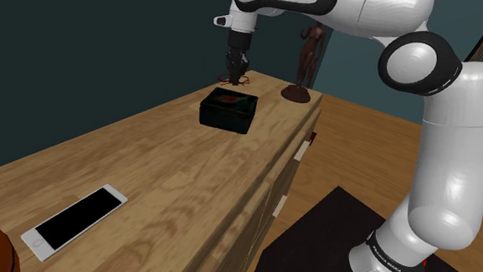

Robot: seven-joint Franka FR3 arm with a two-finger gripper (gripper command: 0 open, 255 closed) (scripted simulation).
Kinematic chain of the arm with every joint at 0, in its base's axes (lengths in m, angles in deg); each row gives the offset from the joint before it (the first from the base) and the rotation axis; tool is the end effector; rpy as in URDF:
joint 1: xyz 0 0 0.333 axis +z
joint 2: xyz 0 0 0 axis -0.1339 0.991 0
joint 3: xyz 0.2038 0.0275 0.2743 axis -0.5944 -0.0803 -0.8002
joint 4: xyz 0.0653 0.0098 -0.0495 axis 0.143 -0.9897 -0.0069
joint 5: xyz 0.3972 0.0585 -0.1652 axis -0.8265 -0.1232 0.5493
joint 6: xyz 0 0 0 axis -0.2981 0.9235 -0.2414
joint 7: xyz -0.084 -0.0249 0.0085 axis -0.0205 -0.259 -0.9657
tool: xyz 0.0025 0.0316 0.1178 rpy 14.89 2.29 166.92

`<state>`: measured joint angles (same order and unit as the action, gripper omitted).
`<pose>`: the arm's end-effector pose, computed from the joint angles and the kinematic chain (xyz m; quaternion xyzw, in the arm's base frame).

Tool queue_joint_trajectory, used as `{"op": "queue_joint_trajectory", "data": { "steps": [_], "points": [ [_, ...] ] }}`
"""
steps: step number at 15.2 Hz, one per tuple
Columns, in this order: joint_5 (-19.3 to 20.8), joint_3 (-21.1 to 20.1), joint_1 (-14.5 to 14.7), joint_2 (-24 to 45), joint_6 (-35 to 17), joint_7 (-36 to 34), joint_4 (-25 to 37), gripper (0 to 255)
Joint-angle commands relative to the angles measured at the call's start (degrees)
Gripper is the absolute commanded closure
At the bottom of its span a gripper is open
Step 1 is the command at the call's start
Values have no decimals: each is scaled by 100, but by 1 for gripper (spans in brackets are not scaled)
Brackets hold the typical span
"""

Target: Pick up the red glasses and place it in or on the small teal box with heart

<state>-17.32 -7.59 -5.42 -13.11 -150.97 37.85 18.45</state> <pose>0.7166 0.1109 0.5603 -0.7750 -0.6310 -0.0008 0.0332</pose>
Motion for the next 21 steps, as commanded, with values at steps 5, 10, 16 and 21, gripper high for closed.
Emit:
{"op": "queue_joint_trajectory", "data": {
  "steps": [5,10,16,21],
  "points": [
    [-15,5,-29,-103,-516,32,-618,255],
    [-18,6,-34,-121,-666,38,-786,255],
    [-18,6,-34,-121,-665,38,-785,0],
    [-18,6,-34,-121,-665,38,-785,0]
  ]
}}
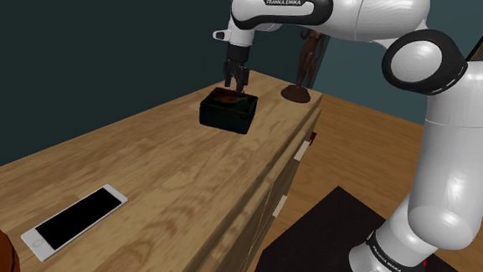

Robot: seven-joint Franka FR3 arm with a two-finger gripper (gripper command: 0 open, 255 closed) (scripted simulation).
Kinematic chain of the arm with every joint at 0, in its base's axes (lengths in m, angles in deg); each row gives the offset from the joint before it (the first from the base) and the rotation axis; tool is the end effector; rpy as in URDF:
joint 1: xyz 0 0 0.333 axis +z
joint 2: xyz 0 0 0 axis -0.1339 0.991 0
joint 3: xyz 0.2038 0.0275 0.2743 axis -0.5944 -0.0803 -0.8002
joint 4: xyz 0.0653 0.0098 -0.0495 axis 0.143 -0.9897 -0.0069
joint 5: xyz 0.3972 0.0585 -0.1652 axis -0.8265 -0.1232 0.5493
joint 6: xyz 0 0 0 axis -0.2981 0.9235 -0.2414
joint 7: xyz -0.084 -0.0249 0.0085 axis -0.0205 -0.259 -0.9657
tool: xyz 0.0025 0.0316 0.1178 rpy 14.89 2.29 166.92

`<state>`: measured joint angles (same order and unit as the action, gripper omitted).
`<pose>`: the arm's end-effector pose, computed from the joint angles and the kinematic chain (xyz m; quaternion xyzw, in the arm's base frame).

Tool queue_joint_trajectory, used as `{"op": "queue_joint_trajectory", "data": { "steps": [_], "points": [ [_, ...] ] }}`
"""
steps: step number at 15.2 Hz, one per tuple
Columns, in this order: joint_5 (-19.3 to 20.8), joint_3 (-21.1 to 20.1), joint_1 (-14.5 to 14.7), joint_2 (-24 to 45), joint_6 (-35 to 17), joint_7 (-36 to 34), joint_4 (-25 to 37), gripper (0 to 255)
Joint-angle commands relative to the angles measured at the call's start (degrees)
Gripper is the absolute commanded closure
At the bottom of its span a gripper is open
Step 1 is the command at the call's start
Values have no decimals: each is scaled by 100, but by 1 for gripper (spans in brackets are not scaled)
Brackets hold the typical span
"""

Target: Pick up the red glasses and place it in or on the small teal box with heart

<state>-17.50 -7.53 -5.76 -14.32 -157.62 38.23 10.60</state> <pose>0.7160 0.1102 0.5147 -0.7749 -0.6312 -0.0009 0.0332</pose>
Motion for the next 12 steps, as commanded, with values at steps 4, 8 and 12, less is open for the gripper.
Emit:
{"op": "queue_joint_trajectory", "data": {
  "steps": [4,8,12],
  "points": [
    [27,3,26,220,850,-15,1069,0],
    [27,3,27,220,850,-15,1069,0],
    [27,3,27,219,848,-15,1067,0]
  ]
}}
